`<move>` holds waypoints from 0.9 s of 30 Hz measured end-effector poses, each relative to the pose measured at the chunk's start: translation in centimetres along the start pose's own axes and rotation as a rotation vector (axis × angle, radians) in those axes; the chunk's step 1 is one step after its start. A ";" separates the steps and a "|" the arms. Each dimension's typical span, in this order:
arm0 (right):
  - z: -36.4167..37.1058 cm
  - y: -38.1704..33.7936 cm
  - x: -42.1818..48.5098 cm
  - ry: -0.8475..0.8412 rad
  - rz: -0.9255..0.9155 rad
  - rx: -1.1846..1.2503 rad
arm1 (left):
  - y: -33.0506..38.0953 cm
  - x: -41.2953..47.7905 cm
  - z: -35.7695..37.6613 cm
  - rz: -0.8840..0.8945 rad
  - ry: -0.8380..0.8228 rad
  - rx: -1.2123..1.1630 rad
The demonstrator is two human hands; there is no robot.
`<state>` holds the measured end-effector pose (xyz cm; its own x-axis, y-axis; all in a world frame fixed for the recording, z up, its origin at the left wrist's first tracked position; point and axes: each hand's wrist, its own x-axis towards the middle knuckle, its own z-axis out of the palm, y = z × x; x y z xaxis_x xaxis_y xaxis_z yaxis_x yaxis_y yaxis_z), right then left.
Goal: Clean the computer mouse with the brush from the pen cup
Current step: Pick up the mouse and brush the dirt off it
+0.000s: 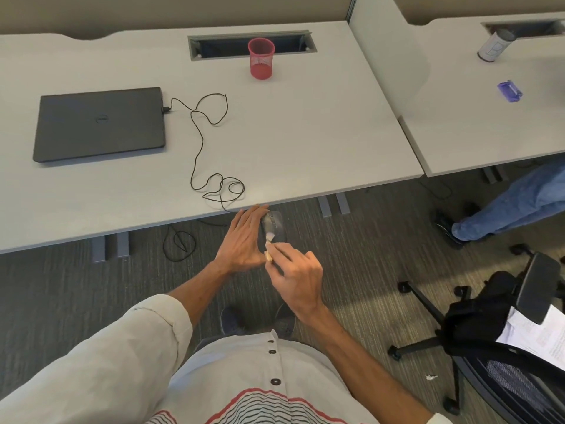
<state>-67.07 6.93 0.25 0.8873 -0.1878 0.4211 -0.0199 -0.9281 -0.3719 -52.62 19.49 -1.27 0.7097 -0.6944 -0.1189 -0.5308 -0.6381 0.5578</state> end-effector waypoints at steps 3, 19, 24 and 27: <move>0.5 -0.7 -0.3 -0.023 -0.029 0.014 | -0.4 0.1 -0.3 0.014 -0.014 0.004; 0.3 -1.2 0.5 -0.004 0.012 -0.012 | -0.6 -0.7 0.2 0.022 -0.004 0.020; 0.5 -1.6 0.1 -0.002 -0.016 0.025 | -0.8 -0.7 0.1 0.035 -0.029 0.045; 0.1 -1.2 0.7 0.040 -0.002 0.011 | -0.8 -0.6 0.1 0.030 -0.002 0.035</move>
<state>-66.38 7.99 0.89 0.8682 -0.1991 0.4545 -0.0132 -0.9249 -0.3800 -52.67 20.42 -1.70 0.6924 -0.7140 -0.1039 -0.5680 -0.6282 0.5318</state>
